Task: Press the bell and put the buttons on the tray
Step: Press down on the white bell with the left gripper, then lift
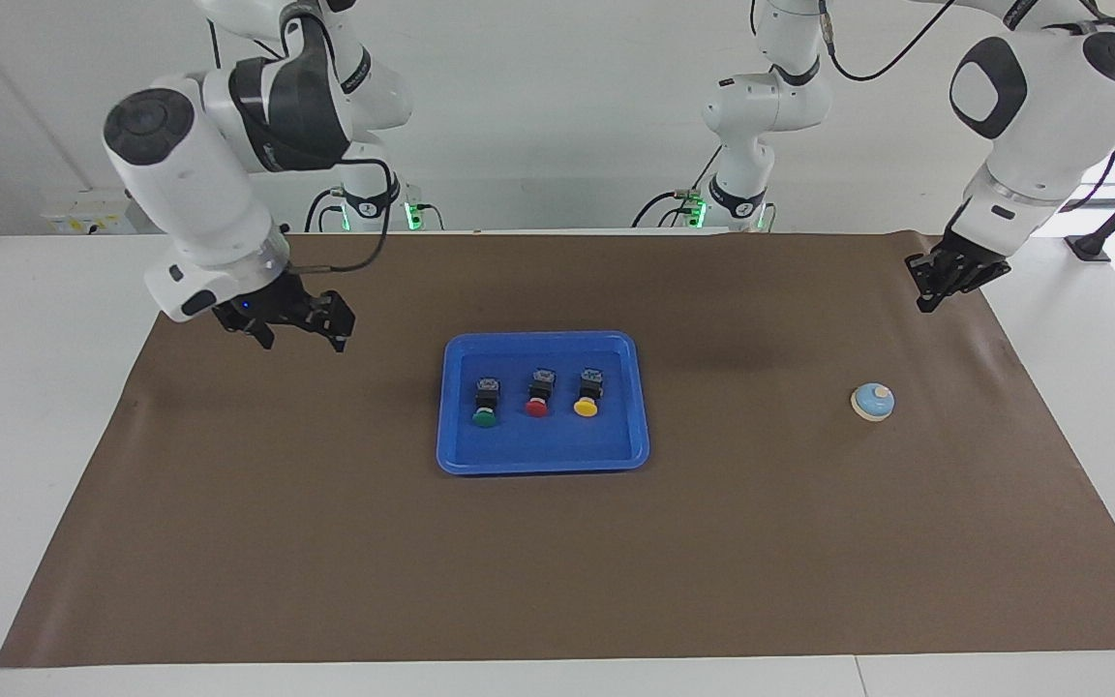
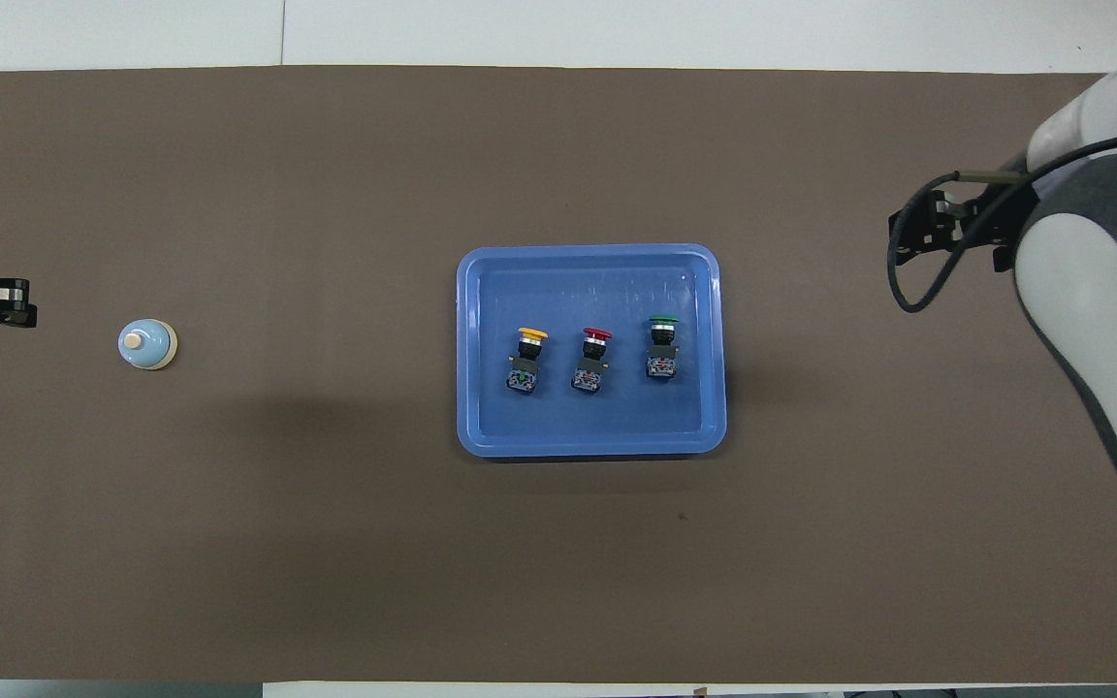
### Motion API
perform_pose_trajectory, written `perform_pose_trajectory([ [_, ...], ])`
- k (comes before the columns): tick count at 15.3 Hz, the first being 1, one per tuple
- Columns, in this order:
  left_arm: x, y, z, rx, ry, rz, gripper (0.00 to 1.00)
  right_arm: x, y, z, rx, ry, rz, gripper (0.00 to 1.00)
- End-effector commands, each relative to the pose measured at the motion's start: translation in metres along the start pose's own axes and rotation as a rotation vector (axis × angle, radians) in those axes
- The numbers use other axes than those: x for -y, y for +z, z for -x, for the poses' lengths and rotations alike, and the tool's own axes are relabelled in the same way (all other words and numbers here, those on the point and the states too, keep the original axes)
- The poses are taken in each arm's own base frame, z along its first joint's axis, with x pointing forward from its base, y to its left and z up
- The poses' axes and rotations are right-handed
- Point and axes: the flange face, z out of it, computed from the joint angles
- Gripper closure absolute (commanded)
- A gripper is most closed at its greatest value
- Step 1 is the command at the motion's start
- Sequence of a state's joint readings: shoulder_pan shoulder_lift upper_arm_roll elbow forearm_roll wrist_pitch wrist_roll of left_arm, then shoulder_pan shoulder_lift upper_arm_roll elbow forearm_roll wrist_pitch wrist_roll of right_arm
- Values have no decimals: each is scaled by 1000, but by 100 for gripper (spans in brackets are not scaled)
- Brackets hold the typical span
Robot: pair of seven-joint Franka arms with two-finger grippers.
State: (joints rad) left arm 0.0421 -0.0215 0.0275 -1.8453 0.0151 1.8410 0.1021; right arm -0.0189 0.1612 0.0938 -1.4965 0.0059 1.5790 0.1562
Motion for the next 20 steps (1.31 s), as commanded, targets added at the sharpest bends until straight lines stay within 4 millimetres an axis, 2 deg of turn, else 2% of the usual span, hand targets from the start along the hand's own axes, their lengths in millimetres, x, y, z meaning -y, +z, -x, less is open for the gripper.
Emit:
perform_pose_trajectory([
  [1,5,62,-3,-7,4,0,100,-4,-32,46,9,-28,10,0],
  [3,5,99,-13,-3,6,0,100,-4,-43,61,30,-30,19,0],
  [5,9,125,-17,-25,5,-3,100,-5,-47,65,39,-29,22,0],
  [6,17,133,-15,-49,-2,-7,100,-6,-46,65,42,-29,23,0],
  [9,22,159,-16,-45,-11,-7,100,-6,-45,72,67,-38,29,0],
  [15,21,170,-15,-34,-9,-5,100,-7,-47,73,74,-59,43,0],
  [20,20,196,1,-13,-11,-2,100,-12,-47,72,71,-88,55,0],
])
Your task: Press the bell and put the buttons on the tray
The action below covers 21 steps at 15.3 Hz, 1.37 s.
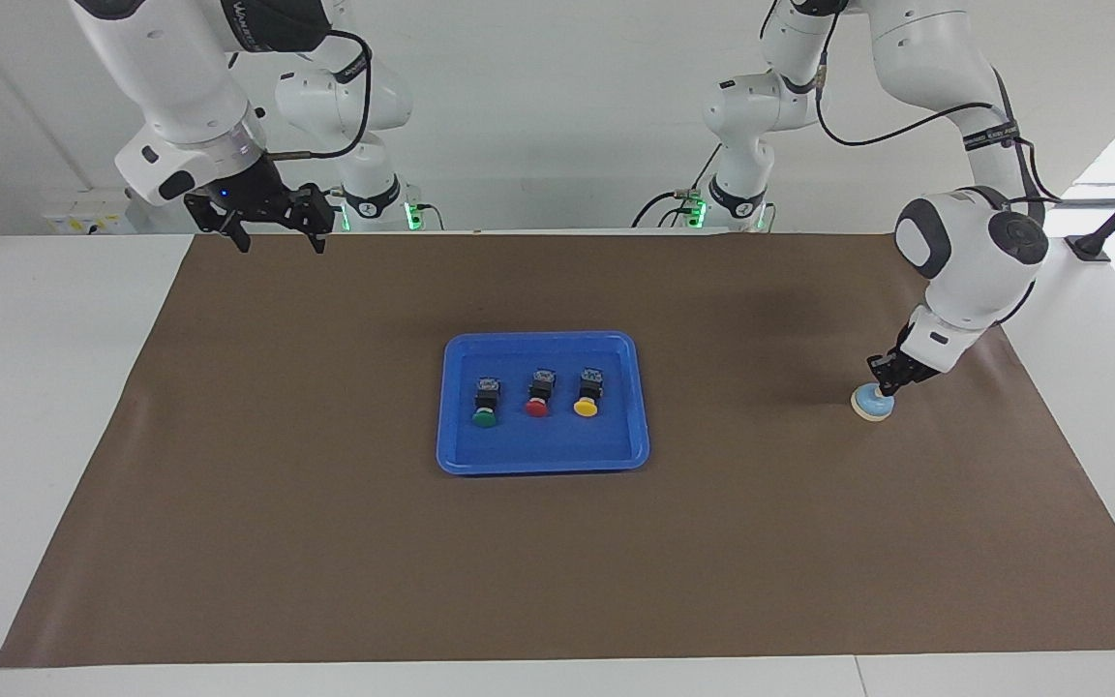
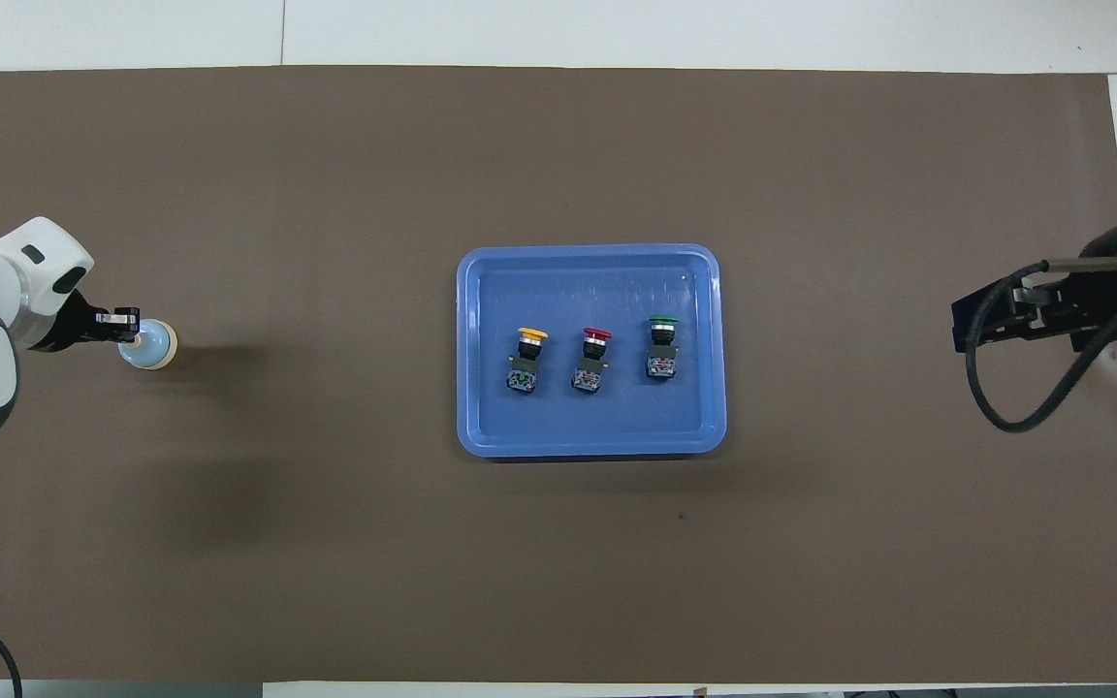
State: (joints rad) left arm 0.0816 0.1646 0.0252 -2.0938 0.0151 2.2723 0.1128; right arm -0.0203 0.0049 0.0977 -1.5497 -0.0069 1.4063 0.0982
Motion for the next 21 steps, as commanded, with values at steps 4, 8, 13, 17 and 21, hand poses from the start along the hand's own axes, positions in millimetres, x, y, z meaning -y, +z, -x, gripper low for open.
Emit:
perform_pose_trajectory([
  [4,2,16,8,-20,10,-2,100,-3,-2,5,-5,-33,31,0],
  [8,-4,-19,-5,1,23,0,20,-4,-1,5,0,-26,26,0],
  [13,-14,-105,-8,134,37,10,0,-6,-1,5,-2,-23,26,0],
  [17,-44,-182,25,147,82,9,0,-6,-1,5,0,-23,26,0],
  [21,-66,-199,36,202,124,8,0,-4,-1,5,0,-26,26,0],
])
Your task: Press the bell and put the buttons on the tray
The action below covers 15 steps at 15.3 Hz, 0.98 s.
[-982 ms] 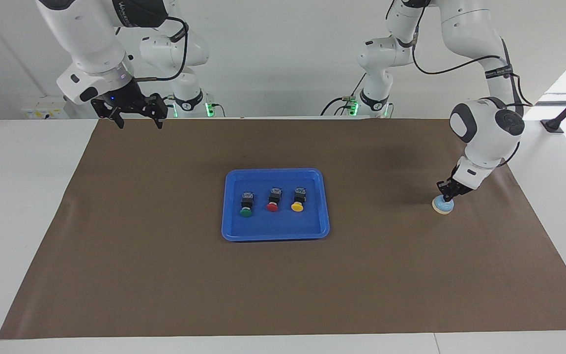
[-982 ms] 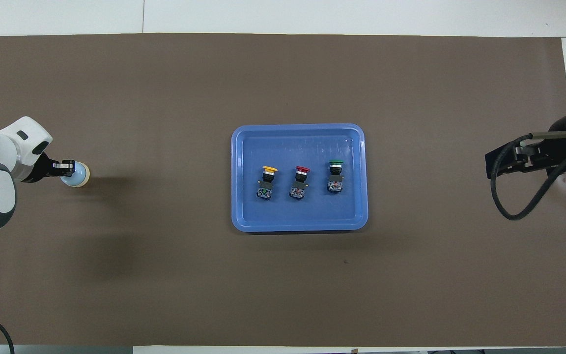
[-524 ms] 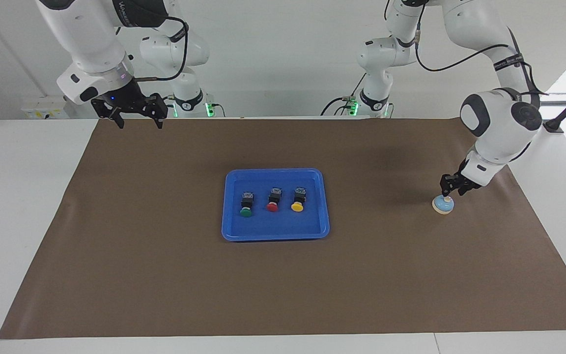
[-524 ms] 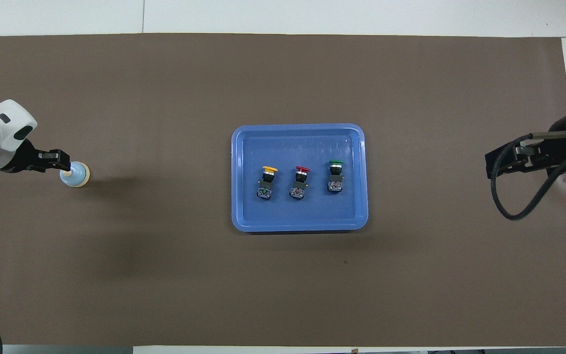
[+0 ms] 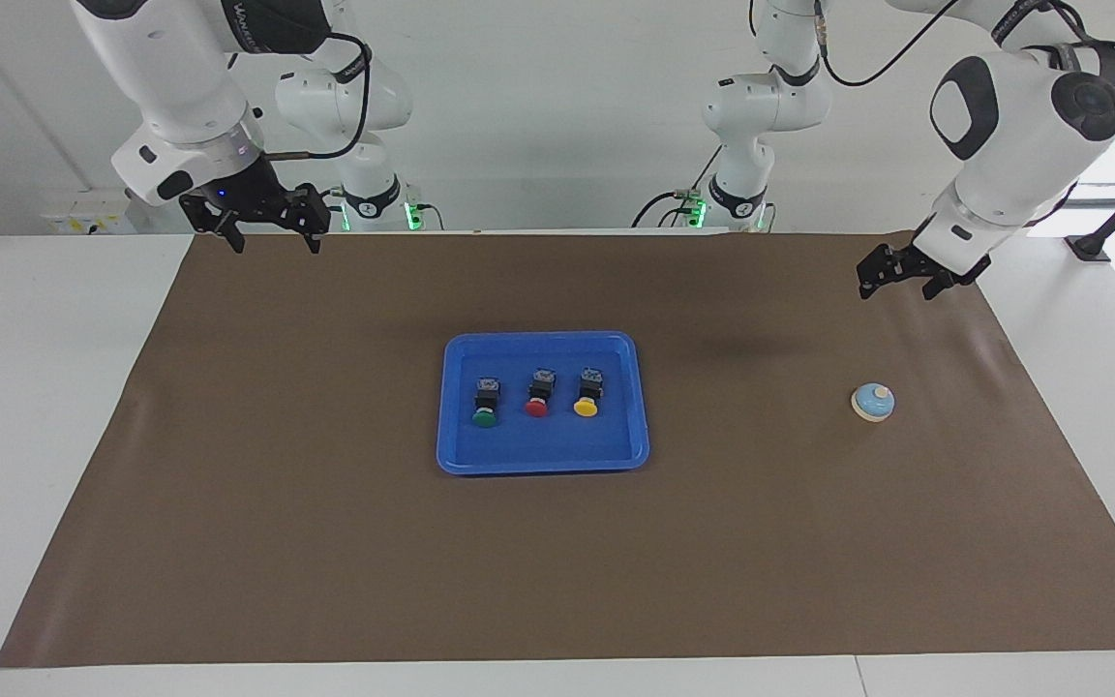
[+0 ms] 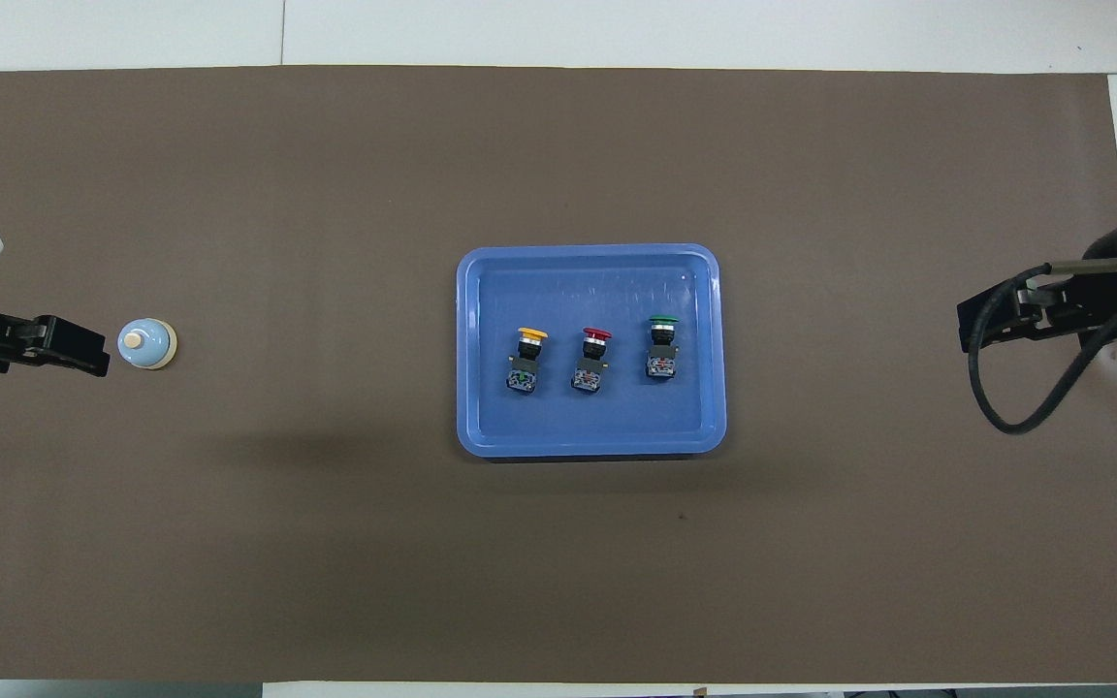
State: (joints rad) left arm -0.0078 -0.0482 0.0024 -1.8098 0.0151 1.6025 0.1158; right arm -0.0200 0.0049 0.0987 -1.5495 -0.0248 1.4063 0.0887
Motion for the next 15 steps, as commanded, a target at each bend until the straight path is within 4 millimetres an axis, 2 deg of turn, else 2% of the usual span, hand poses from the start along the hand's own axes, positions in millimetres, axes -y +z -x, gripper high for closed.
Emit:
perform_pose_trajectory([
  [1,-8,-10,-1,26,18,-6,0,-4,-1,5,0,-16,8,0],
  [5,-3,-13,1,24,7,-6,0,-4,-1,5,0,-16,8,0],
  [7,-12,-18,0,28,21,-12,0,-4,-1,5,0,-16,8,0],
  [15,-17,-8,-13,45,35,-15,0,-4,-1,5,0,-16,8,0],
])
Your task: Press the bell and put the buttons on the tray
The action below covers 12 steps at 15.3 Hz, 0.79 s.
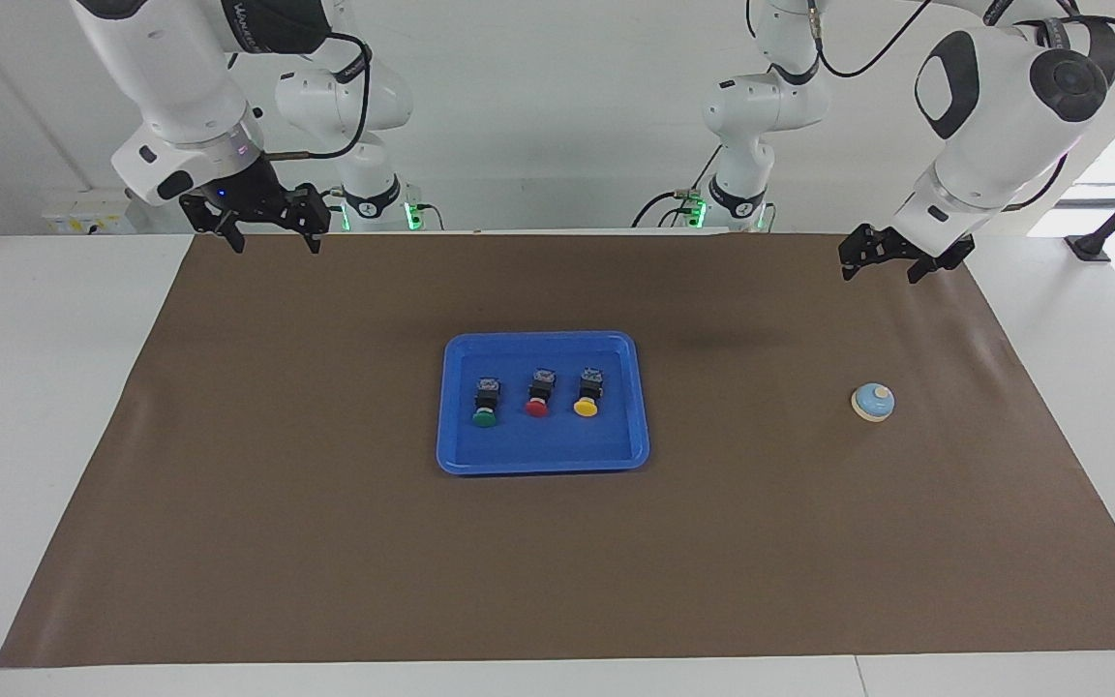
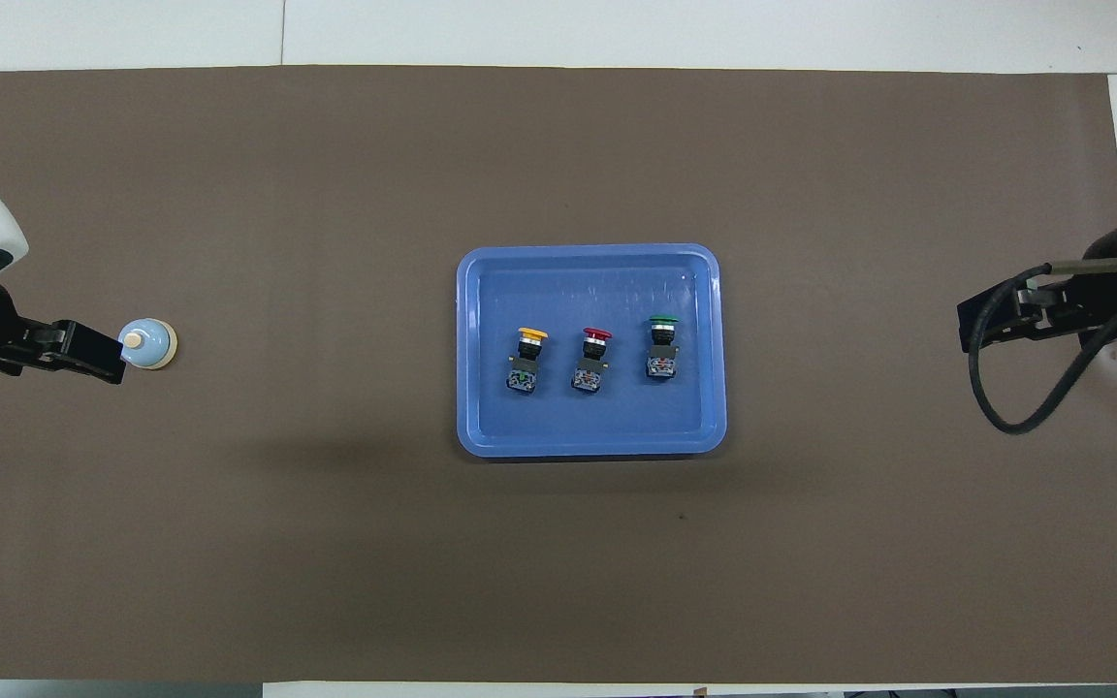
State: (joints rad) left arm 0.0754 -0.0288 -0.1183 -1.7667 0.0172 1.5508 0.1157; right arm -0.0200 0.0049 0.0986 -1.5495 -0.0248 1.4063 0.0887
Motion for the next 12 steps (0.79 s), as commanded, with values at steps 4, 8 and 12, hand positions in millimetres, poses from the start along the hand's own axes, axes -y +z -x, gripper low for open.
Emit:
perform_pose_trajectory([
  [4,-1,-5,-18,19,12,-9,0,-4,-1,5,0,-16,8,0],
  [8,-7,-16,-23,23,24,-16,0,-4,0,6,2,-16,9,0],
  [12,-16,-17,-25,18,39,-43,0,-4,-1,5,0,-15,8,0],
])
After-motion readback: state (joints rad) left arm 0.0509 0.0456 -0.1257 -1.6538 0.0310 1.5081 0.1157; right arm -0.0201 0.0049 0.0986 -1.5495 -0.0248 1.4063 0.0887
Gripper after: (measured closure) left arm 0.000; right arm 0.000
